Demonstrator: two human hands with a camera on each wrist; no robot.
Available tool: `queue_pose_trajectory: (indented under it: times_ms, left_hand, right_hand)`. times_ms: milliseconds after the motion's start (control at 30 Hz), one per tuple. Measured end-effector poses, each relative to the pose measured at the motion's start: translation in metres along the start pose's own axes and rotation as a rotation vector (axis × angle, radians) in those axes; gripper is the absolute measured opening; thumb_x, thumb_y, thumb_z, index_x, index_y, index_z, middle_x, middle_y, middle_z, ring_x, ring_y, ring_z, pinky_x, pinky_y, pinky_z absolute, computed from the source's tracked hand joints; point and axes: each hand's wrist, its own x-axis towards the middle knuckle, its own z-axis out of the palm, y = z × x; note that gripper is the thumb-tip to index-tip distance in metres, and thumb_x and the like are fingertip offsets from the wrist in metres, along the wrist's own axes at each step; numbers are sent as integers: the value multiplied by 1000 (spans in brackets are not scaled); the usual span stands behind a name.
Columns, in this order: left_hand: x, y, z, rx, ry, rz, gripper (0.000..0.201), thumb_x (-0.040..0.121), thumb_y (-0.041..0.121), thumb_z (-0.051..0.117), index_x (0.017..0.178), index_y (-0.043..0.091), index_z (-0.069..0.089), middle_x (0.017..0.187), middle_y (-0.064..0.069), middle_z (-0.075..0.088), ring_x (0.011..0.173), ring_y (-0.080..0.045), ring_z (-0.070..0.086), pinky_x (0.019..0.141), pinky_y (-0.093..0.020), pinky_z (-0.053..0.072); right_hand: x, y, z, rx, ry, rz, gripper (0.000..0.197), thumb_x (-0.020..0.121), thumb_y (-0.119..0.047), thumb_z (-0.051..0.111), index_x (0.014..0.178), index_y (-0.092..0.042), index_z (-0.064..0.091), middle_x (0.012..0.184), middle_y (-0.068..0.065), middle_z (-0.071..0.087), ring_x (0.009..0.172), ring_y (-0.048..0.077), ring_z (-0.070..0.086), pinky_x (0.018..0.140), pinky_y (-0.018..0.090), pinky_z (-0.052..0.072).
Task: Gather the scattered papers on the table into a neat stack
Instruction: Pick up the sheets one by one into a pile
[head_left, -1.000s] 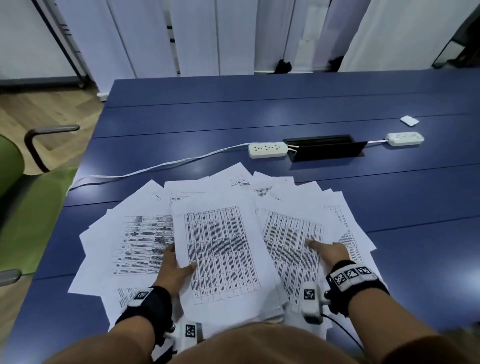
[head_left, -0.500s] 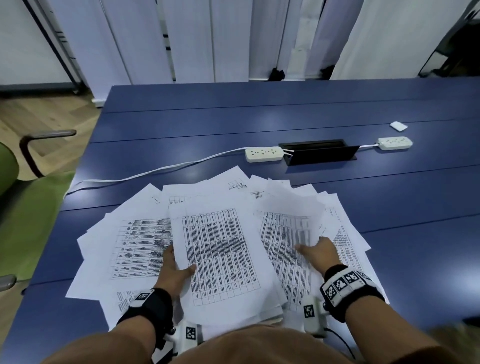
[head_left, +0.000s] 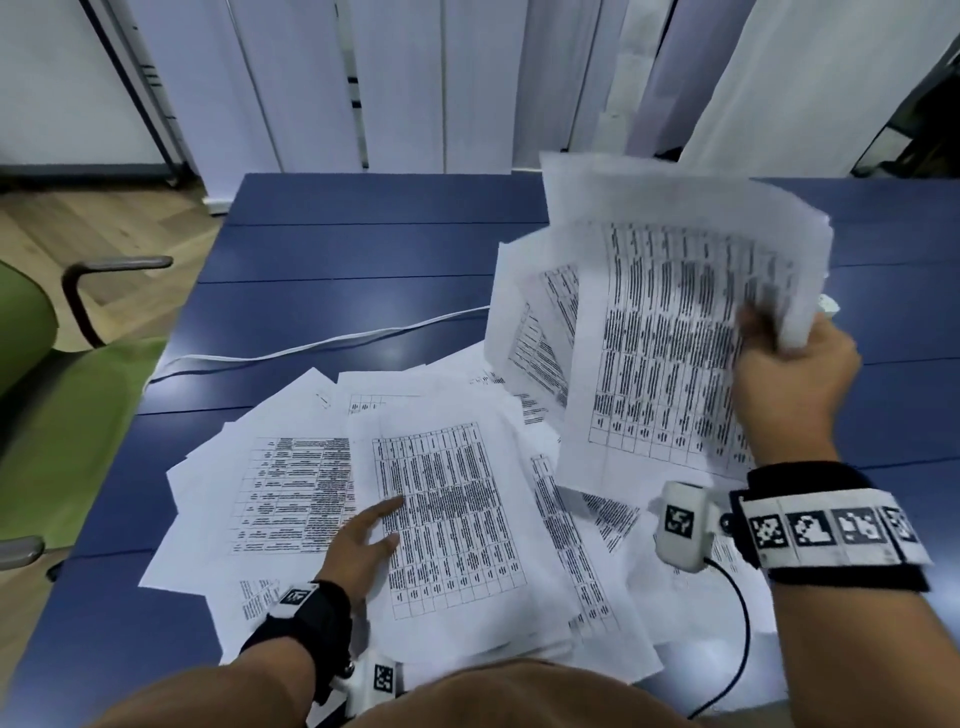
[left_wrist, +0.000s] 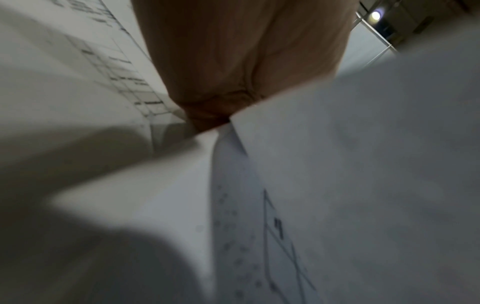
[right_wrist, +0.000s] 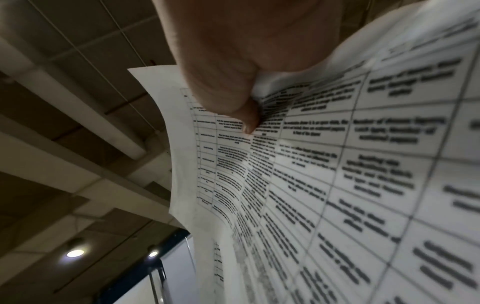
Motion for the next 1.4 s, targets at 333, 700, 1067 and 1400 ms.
queue_pose_trajectory:
  times_ms: [333, 700, 1067, 1400]
  left_hand:
    - [-8, 36, 16, -499, 21, -124, 46, 90, 30, 65, 127, 5, 55, 135, -3, 52, 104, -1, 58, 87, -10, 46]
    - [15, 24, 3, -137, 269, -145, 25, 98, 24, 55, 121, 15, 55, 117, -8, 62, 114, -27, 57, 99, -37, 44]
    - [50, 35, -9, 55, 323, -230, 94, 45, 69, 84, 103, 2, 52, 89, -11, 61, 81, -23, 60, 69, -40, 50]
    - [34, 31, 23, -174, 320, -244, 108, 72, 6, 83, 150, 10, 8, 149, -21, 36, 131, -33, 44, 111, -43, 34]
  right_hand:
    - [-34, 43, 61, -22, -276, 366, 7, 91, -11, 62, 88, -13, 56, 63, 1, 50, 53, 15, 45, 50, 22, 43]
    - [-66, 141, 95, -356, -773, 668, 35, 87, -6, 67, 117, 7, 58, 107, 19, 66, 97, 32, 64, 94, 44, 51]
    - [-71, 158, 128, -245, -937, 694, 66, 66, -37, 86, 116, -17, 47, 120, 7, 61, 108, 26, 58, 99, 39, 45]
    - [-110, 148, 143, -330, -1064, 442, 57, 97, -41, 48, 146, -13, 35, 139, 18, 42, 122, 31, 51, 106, 40, 41]
